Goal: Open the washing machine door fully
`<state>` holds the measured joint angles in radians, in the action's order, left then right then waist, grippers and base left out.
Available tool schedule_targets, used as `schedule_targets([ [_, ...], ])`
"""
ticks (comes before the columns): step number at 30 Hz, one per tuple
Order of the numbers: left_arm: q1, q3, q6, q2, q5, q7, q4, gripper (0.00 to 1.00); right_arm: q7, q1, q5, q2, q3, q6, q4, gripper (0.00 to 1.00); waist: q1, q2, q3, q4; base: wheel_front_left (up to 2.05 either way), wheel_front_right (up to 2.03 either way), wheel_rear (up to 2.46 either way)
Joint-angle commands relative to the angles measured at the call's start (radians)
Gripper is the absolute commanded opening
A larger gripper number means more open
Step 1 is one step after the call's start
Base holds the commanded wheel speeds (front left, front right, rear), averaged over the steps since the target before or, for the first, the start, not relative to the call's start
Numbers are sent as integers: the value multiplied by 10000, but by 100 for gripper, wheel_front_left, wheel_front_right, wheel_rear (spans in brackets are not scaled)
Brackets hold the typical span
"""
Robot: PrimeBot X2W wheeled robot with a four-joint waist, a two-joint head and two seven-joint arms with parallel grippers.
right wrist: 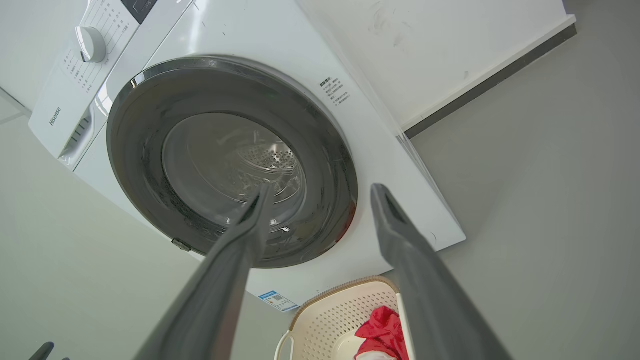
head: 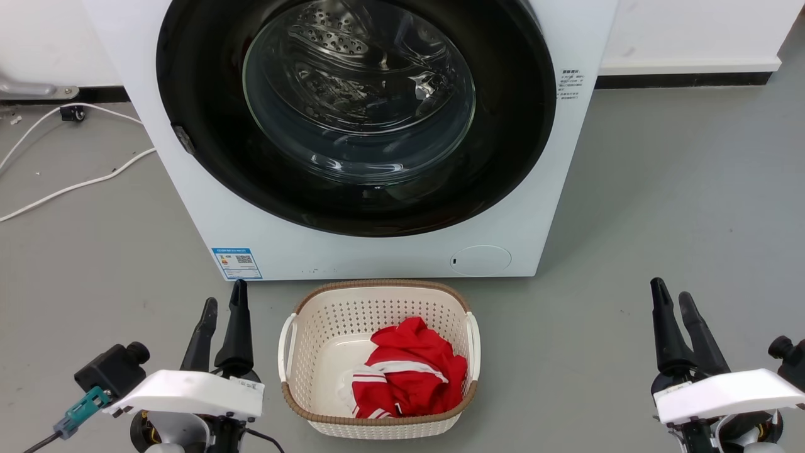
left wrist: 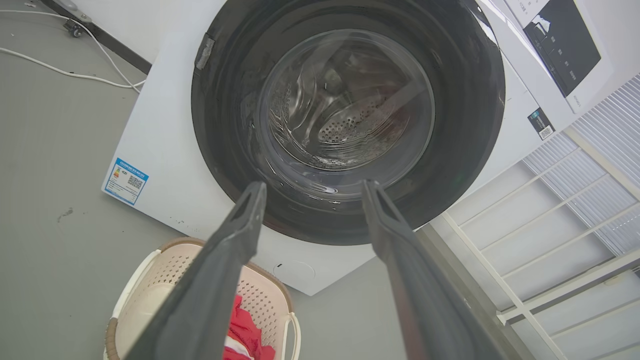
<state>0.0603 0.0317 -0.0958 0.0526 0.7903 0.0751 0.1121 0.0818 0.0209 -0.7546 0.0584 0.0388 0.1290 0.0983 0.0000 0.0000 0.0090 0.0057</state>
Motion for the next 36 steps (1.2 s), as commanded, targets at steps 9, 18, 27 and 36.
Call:
schedule_targets([
  [9,-84,-372,261,225,-1566,372,-205,100,141,-63,1627,-14,7,14,-184,100,0,0,-51,41,0,0,0],
  [18,-169,-632,453,351,-2601,635,-245,100,125,-187,2740,-26,59,17,-363,100,0,0,-81,58,0,0,0],
  [27,-198,-832,647,450,-3540,863,-305,100,31,-303,3623,-38,76,19,-524,100,0,0,-81,75,0,0,0],
  [36,-223,-955,762,488,-4246,1065,-364,100,37,-407,4187,-49,61,19,-538,100,0,0,-72,95,0,0,0],
])
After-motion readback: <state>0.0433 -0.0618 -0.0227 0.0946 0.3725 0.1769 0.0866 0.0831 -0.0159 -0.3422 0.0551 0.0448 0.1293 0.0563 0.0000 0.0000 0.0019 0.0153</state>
